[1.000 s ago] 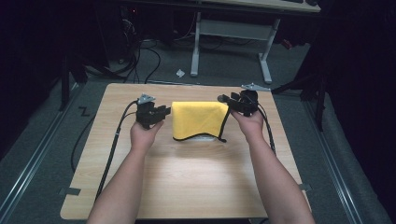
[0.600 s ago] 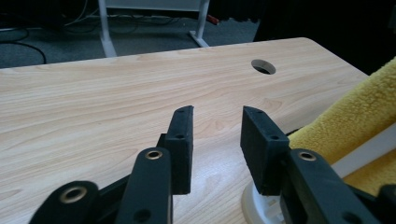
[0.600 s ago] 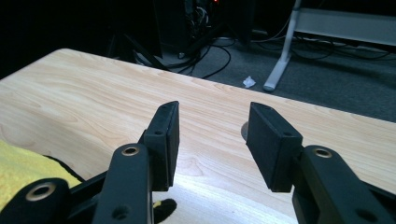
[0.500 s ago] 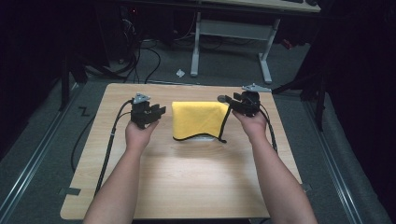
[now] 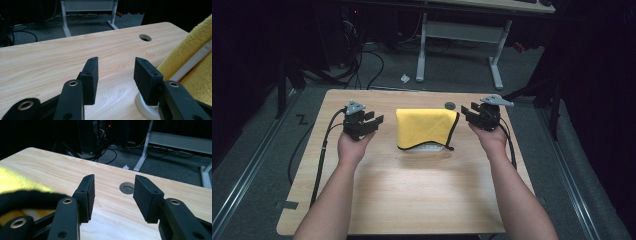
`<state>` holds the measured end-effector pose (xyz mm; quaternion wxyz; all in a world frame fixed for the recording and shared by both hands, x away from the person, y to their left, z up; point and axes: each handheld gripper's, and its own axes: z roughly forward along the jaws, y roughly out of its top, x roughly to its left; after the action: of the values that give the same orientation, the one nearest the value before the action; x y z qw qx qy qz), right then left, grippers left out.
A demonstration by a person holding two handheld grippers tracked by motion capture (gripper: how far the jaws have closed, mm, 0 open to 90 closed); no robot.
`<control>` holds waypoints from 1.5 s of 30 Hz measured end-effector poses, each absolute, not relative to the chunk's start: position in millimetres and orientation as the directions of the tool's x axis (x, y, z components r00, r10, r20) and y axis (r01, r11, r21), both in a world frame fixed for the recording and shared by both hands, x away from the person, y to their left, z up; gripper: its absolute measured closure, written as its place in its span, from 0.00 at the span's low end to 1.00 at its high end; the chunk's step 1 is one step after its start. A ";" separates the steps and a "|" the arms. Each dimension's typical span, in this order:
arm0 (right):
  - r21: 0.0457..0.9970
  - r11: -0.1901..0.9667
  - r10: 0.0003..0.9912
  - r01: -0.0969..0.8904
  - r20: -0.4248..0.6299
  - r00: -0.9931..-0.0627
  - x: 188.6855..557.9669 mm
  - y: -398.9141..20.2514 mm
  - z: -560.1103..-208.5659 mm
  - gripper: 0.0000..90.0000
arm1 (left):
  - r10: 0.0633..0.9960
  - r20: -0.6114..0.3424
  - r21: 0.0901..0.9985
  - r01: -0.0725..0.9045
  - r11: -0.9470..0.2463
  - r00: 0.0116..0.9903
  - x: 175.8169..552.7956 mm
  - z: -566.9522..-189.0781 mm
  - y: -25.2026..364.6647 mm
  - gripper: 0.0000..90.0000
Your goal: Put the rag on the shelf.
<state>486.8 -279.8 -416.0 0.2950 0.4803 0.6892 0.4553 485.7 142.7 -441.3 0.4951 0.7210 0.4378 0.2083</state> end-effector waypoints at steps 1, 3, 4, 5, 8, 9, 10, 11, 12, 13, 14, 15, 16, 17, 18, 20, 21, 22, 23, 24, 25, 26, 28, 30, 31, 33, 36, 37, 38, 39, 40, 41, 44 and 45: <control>0.909 0.131 0.932 0.395 0.022 -0.361 482.7 -281.5 -415.5 0.58 | 0.839 -0.137 0.896 0.427 -0.122 0.527 483.3 -441.2 143.7 0.61; 0.905 0.151 0.934 0.397 0.001 -0.358 474.9 -282.0 -414.8 0.57 | 0.839 -0.136 0.898 0.423 -0.120 0.527 475.0 -441.4 146.6 0.60; 0.912 0.158 0.931 0.379 -0.011 -0.364 469.1 -282.3 -415.8 0.57 | 0.838 -0.132 0.899 0.420 -0.124 0.530 470.4 -441.9 148.2 0.59; 0.914 0.166 0.930 0.371 -0.020 -0.368 463.7 -282.4 -416.6 0.57 | 0.838 -0.131 0.900 0.418 -0.124 0.530 465.5 -442.8 149.8 0.59; 0.914 0.192 0.925 0.359 -0.046 -0.378 448.8 -281.5 -418.1 0.56 | 0.835 -0.131 0.901 0.416 -0.124 0.534 451.0 -445.5 154.3 0.58; 0.914 0.200 0.922 0.352 -0.054 -0.383 443.7 -281.3 -418.3 0.56 | 0.834 -0.130 0.901 0.416 -0.127 0.536 445.9 -446.1 155.6 0.58; 0.907 0.211 0.920 0.364 -0.060 -0.386 439.8 -280.1 -417.9 0.55 | 0.831 -0.134 0.901 0.415 -0.124 0.540 440.7 -446.7 156.8 0.58; 0.904 0.226 0.917 0.363 -0.072 -0.392 435.3 -278.9 -417.9 0.55 | 0.826 -0.138 0.902 0.415 -0.123 0.546 435.1 -446.9 157.8 0.57; 0.911 0.233 0.913 0.340 -0.085 -0.399 429.6 -278.2 -418.9 0.55 | 0.822 -0.135 0.903 0.410 -0.127 0.553 429.3 -446.9 158.4 0.57; 0.915 0.231 0.910 0.332 -0.083 -0.405 424.3 -277.7 -419.5 0.54 | 0.818 -0.135 0.905 0.406 -0.127 0.559 423.2 -446.9 158.9 0.57; 0.908 0.231 0.909 0.350 -0.073 -0.411 420.5 -277.0 -419.1 0.53 | 0.811 -0.143 0.907 0.403 -0.123 0.568 417.0 -446.9 159.8 0.57; 0.901 0.240 0.905 0.362 -0.073 -0.418 416.5 -275.8 -419.3 0.51 | 0.802 -0.157 0.907 0.406 -0.114 0.576 409.4 -447.2 160.8 0.57; 0.902 0.249 0.903 0.354 -0.084 -0.421 409.5 -274.6 -421.4 0.52 | 0.797 -0.164 0.906 0.408 -0.111 0.582 404.8 -447.6 161.1 0.56; 0.903 0.255 0.903 0.345 -0.094 -0.420 404.8 -274.0 -422.8 0.52 | 0.791 -0.166 0.908 0.404 -0.110 0.588 398.6 -448.7 161.1 0.56; 0.903 0.258 0.901 0.343 -0.097 -0.423 398.7 -273.5 -424.4 0.52 | 0.787 -0.166 0.906 0.407 -0.116 0.594 392.7 -450.2 160.6 0.56; 0.892 0.266 0.898 0.366 -0.092 -0.430 387.1 -272.5 -426.6 0.50 | 0.780 -0.159 0.903 0.408 -0.132 0.605 381.7 -454.3 158.8 0.55; 0.888 0.271 0.898 0.370 -0.095 -0.430 383.5 -271.9 -426.9 0.50 | 0.778 -0.155 0.901 0.410 -0.142 0.609 376.6 -456.7 158.1 0.55; 0.891 0.273 0.896 0.364 -0.098 -0.433 378.0 -271.2 -427.7 0.50 | 0.777 -0.150 0.899 0.412 -0.151 0.611 371.7 -459.3 157.4 0.55; 0.901 0.267 0.892 0.342 -0.098 -0.441 371.7 -271.3 -429.4 0.50 | 0.775 -0.154 0.895 0.418 -0.153 0.612 366.8 -462.5 157.2 0.54; 0.908 0.259 0.892 0.329 -0.095 -0.441 365.8 -270.8 -431.3 0.50 | 0.774 -0.160 0.893 0.424 -0.151 0.613 361.9 -466.2 157.1 0.54; 0.906 0.256 0.892 0.337 -0.087 -0.445 361.1 -269.7 -433.4 0.50 | 0.777 -0.161 0.888 0.432 -0.154 0.608 357.3 -470.4 156.1 0.54; 0.900 0.267 0.888 0.345 -0.090 -0.451 357.2 -267.9 -436.2 0.50 | 0.777 -0.164 0.881 0.445 -0.161 0.607 352.9 -474.4 155.4 0.53; 0.898 0.272 0.885 0.345 -0.092 -0.457 348.8 -264.1 -443.4 0.50 | 0.771 -0.169 0.872 0.457 -0.173 0.614 343.1 -483.8 153.1 0.53; 0.889 0.293 0.878 0.350 -0.105 -0.468 341.1 -258.8 -452.1 0.49 | 0.768 -0.153 0.860 0.467 -0.207 0.622 333.9 -493.7 150.0 0.52; 0.887 0.298 0.875 0.353 -0.107 -0.471 338.6 -256.8 -455.0 0.49 | 0.764 -0.158 0.853 0.476 -0.213 0.625 329.9 -498.5 148.9 0.52; 0.880 0.305 0.870 0.365 -0.100 -0.483 332.7 -250.9 -463.5 0.49 | 0.755 -0.163 0.843 0.487 -0.228 0.635 322.3 -508.5 146.3 0.51; 0.868 0.316 0.859 0.384 -0.090 -0.503 325.0 -240.0 -476.6 0.49 | 0.744 -0.142 0.831 0.487 -0.268 0.653 312.0 -523.6 141.5 0.50; 0.861 0.325 0.853 0.390 -0.089 -0.514 322.8 -236.2 -481.0 0.49 | 0.744 -0.138 0.831 0.485 -0.272 0.654 308.9 -527.3 140.3 0.50; 0.854 0.337 0.849 0.396 -0.093 -0.520 320.3 -232.5 -485.1 0.49 | 0.740 -0.142 0.824 0.492 -0.279 0.657 307.6 -529.2 138.5 0.50; 0.849 0.345 0.847 0.400 -0.099 -0.522 317.8 -229.5 -489.3 0.49 | 0.734 -0.139 0.816 0.497 -0.295 0.665 306.7 -529.5 136.2 0.50; 0.846 0.343 0.847 0.408 -0.090 -0.524 314.9 -226.8 -493.9 0.49 | 0.725 -0.139 0.816 0.493 -0.301 0.674 305.3 -530.1 133.4 0.49; 0.843 0.341 0.847 0.417 -0.084 -0.524 311.5 -224.8 -499.4 0.48 | 0.720 -0.139 0.816 0.491 -0.306 0.680 303.9 -530.9 130.9 0.49; 0.812 0.375 0.840 0.448 -0.092 -0.535 301.1 -220.7 -519.5 0.50 | 0.714 -0.134 0.808 0.492 -0.323 0.687 304.2 -532.0 127.8 0.49; 0.799 0.402 0.830 0.447 -0.113 -0.546 300.7 -219.6 -521.1 0.49 | 0.711 -0.124 0.805 0.489 -0.336 0.692 305.0 -531.7 127.8 0.49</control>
<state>300.7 -219.6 -521.1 0.2577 0.4009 0.7968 0.3716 305.0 127.8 -531.7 0.4403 0.8075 0.3717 0.1261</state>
